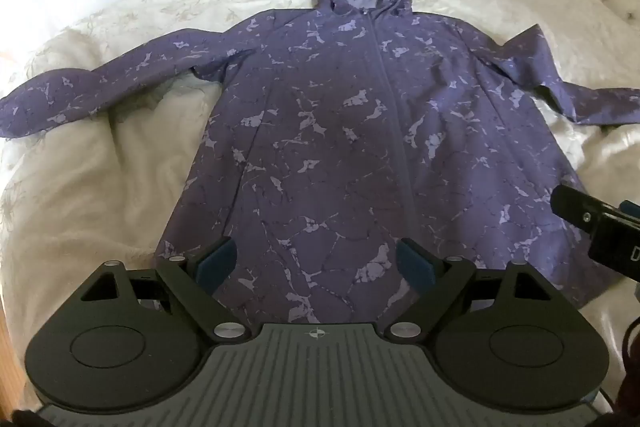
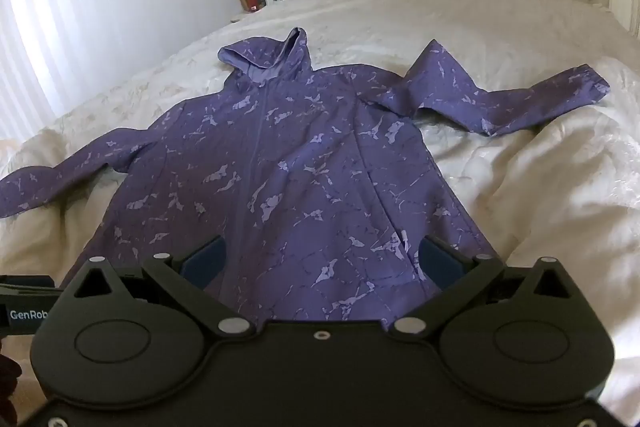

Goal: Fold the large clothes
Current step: 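Position both grippers open above the purple jacket's hem, then grasp the jacket sleeve cuff with the right gripper and lift it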

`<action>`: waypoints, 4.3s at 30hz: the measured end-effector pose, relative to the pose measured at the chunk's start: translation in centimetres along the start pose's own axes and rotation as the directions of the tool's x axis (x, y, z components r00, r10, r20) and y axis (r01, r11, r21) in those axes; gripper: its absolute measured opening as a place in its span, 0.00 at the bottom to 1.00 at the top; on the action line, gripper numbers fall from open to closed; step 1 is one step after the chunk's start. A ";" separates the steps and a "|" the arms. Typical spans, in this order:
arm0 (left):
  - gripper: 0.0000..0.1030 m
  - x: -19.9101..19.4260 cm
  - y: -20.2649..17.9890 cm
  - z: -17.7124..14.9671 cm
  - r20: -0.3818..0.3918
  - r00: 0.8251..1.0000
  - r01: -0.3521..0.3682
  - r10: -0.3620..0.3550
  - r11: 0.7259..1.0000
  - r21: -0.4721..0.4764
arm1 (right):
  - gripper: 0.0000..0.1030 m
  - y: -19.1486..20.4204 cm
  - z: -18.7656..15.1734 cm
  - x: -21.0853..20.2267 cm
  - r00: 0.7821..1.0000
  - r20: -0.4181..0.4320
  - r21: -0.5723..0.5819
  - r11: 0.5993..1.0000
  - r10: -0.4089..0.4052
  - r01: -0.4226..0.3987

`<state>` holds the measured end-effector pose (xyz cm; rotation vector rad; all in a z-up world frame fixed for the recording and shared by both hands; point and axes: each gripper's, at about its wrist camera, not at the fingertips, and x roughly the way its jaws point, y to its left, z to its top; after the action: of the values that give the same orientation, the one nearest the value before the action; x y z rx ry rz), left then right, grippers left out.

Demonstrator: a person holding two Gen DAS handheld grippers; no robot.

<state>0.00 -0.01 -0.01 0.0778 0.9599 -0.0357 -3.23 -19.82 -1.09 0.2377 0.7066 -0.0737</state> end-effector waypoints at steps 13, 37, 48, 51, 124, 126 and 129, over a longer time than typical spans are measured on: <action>0.84 0.6 0.9 -0.3 -0.010 1.000 0.009 -0.009 1.000 -0.006 | 0.99 0.2 -0.1 0.2 1.000 -0.007 0.000 1.000 0.001 -0.001; 0.84 1.2 0.5 0.0 -0.045 0.999 0.011 -0.012 1.000 -0.025 | 0.99 0.2 -0.5 0.9 0.999 -0.036 0.017 1.000 0.017 -0.017; 0.84 2.4 0.4 0.8 -0.080 0.997 0.017 -0.019 1.000 -0.026 | 0.99 -0.4 -0.3 2.1 0.995 -0.090 0.058 0.998 0.032 -0.027; 0.84 2.6 0.3 1.2 -0.081 0.997 0.018 -0.020 1.000 -0.025 | 0.99 -0.7 -0.1 2.5 0.994 -0.105 0.085 0.996 0.041 -0.032; 1.00 20.9 -1.3 11.3 -0.023 0.999 -0.024 0.026 0.997 0.073 | 0.41 -28.6 23.6 9.9 0.933 0.108 0.292 0.908 -0.342 0.299; 1.00 21.1 -1.0 11.2 -0.014 1.000 -0.010 0.011 0.998 0.069 | 0.41 -26.8 25.3 9.1 0.937 0.154 0.271 0.925 -0.314 0.266; 1.00 21.0 -1.0 11.2 -0.014 1.000 -0.003 0.004 0.997 0.081 | 0.41 -23.1 28.1 7.7 0.942 0.224 0.222 0.954 -0.248 0.199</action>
<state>21.12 -1.85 -10.85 0.1540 0.9725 -0.0710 17.04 -48.89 10.09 0.3304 0.4720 -0.3880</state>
